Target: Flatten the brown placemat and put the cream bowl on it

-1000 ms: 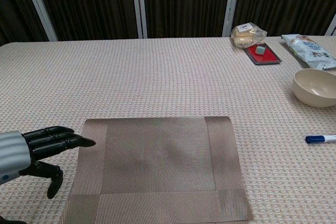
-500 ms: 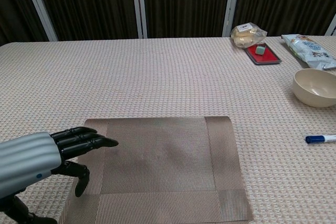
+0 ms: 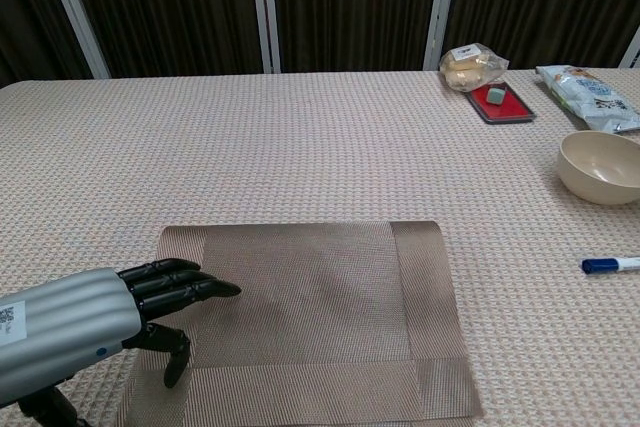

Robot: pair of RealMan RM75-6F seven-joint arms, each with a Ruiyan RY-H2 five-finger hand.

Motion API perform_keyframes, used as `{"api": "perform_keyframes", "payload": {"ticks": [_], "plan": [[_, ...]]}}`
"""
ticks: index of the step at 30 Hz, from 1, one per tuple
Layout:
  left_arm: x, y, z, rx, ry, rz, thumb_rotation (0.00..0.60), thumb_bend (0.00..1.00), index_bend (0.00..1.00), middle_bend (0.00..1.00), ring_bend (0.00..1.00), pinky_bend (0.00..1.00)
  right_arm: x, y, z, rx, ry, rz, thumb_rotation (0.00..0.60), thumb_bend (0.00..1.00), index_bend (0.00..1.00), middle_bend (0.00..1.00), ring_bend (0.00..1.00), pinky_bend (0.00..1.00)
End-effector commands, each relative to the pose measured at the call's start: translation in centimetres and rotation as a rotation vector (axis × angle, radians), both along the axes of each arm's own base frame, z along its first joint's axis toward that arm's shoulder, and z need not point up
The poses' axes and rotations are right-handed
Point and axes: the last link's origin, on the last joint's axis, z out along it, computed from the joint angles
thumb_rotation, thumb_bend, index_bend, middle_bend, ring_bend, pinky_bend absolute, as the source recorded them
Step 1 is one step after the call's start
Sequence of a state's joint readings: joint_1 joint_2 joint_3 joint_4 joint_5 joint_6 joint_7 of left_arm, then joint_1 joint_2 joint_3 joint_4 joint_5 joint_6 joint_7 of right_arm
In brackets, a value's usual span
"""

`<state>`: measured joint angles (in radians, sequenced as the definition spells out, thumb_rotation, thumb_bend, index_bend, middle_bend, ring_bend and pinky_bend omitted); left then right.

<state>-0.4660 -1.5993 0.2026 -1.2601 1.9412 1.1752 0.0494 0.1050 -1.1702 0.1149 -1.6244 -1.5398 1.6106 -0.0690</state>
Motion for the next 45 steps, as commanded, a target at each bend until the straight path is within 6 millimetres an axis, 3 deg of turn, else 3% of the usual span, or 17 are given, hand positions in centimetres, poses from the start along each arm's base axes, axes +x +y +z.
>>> {"api": "perform_keyframes", "payload": {"ticks": [1, 10, 24, 31, 39, 45], "plan": [[-0.08, 0.05, -0.05, -0.002, 0.007, 0.002, 0.600, 0.04, 0.47, 0.00, 0.00, 0.00, -0.04, -0.02, 0.03, 0.000, 0.000, 0.000, 0.600, 0.00, 0.01, 0.00, 0.00, 0.00], [-0.07, 0.15, -0.11, -0.010, 0.014, 0.023, 0.600, 0.22, 0.47, 0.00, 0.00, 0.00, -0.13, -0.02, 0.04, 0.001, 0.002, -0.002, 0.600, 0.00, 0.01, 0.00, 0.00, 0.00], [0.06, 0.41, -0.14, -0.013, 0.012, 0.037, 0.600, 0.27, 0.47, 0.00, 0.00, 0.00, -0.15, -0.06, -0.03, 0.003, 0.000, -0.002, 0.600, 0.00, 0.02, 0.00, 0.00, 0.00], [0.13, 0.50, -0.50, -0.024, 0.007, 0.062, 0.600, 0.35, 0.47, 0.00, 0.00, 0.00, -0.24, -0.13, 0.08, 0.002, 0.002, -0.006, 0.600, 0.00, 0.02, 0.00, 0.00, 0.00], [0.08, 0.73, -0.45, -0.016, -0.005, 0.082, 0.600, 0.36, 0.48, 0.00, 0.00, 0.00, -0.30, -0.18, 0.15, 0.002, -0.003, -0.010, 0.600, 0.00, 0.02, 0.00, 0.00, 0.00], [0.04, 0.92, -0.55, -0.012, -0.015, 0.097, 0.600, 0.42, 0.50, 0.00, 0.00, 0.00, -0.29, -0.18, 0.24, 0.000, -0.005, -0.008, 0.600, 0.00, 0.02, 0.00, 0.00, 0.00]]}}
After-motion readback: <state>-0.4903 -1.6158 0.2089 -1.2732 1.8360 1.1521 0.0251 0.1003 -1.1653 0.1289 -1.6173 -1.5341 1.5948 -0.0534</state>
